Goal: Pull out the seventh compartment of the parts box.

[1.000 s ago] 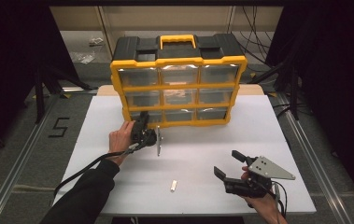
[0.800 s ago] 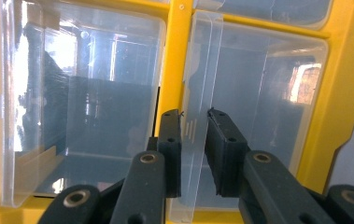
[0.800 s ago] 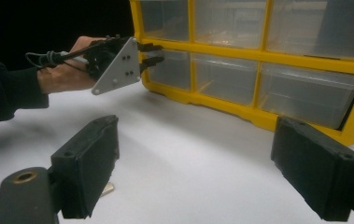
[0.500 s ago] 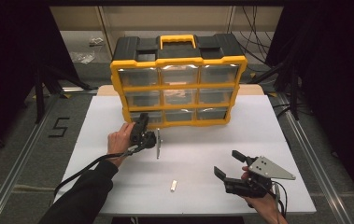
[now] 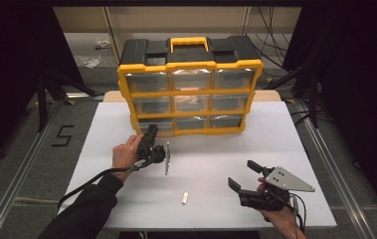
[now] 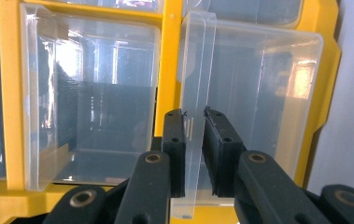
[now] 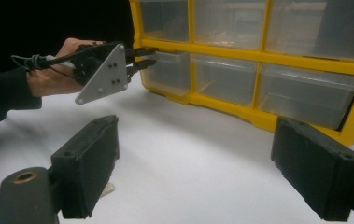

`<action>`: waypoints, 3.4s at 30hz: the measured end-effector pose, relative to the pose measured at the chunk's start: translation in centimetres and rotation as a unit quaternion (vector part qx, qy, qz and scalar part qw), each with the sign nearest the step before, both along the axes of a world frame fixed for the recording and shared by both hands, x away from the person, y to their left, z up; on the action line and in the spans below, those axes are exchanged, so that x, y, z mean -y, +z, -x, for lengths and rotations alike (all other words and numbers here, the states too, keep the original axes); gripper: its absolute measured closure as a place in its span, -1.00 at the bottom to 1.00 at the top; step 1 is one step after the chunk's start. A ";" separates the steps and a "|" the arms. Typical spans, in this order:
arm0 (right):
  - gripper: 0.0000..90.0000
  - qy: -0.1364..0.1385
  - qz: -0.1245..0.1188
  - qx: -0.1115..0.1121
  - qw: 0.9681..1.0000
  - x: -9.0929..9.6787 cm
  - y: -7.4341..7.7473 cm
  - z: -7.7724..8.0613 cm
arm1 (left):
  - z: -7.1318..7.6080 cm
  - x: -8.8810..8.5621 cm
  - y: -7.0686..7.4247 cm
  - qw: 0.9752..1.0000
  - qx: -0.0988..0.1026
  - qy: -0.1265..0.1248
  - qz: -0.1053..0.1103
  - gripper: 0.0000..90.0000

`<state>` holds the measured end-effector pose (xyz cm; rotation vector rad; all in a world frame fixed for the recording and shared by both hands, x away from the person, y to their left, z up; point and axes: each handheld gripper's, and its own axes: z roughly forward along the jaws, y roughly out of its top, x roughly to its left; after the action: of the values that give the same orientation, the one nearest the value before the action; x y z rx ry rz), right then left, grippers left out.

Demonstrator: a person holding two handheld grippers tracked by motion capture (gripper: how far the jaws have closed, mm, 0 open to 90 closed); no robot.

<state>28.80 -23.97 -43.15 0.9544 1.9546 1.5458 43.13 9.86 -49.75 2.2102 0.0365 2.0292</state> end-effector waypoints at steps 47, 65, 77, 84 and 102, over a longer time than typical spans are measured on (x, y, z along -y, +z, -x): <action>-0.64 -0.001 0.002 0.001 1.000 0.0 0.0 0.1 | 3.1 0.1 -0.7 1.000 0.015 -0.003 -0.005 0.77; -0.64 0.000 0.001 0.001 1.000 0.0 0.0 0.1 | 4.4 0.2 -0.5 1.000 0.015 -0.001 -0.017 0.77; -0.64 -0.001 0.002 0.001 1.000 0.0 0.0 0.1 | 6.1 0.5 -0.8 0.999 -0.001 -0.039 0.005 0.96; -0.64 0.001 0.002 0.001 1.000 -0.1 0.0 0.1 | 5.5 -0.4 0.5 0.999 0.033 -0.024 -0.008 0.85; -0.64 0.002 0.003 0.000 1.000 -0.1 0.0 0.1 | 4.1 -1.0 1.3 0.999 -0.048 -0.011 0.009 0.39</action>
<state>28.74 -23.85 -43.15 0.9492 1.9622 1.5407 39.03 10.83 -48.42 2.2855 0.0411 1.9031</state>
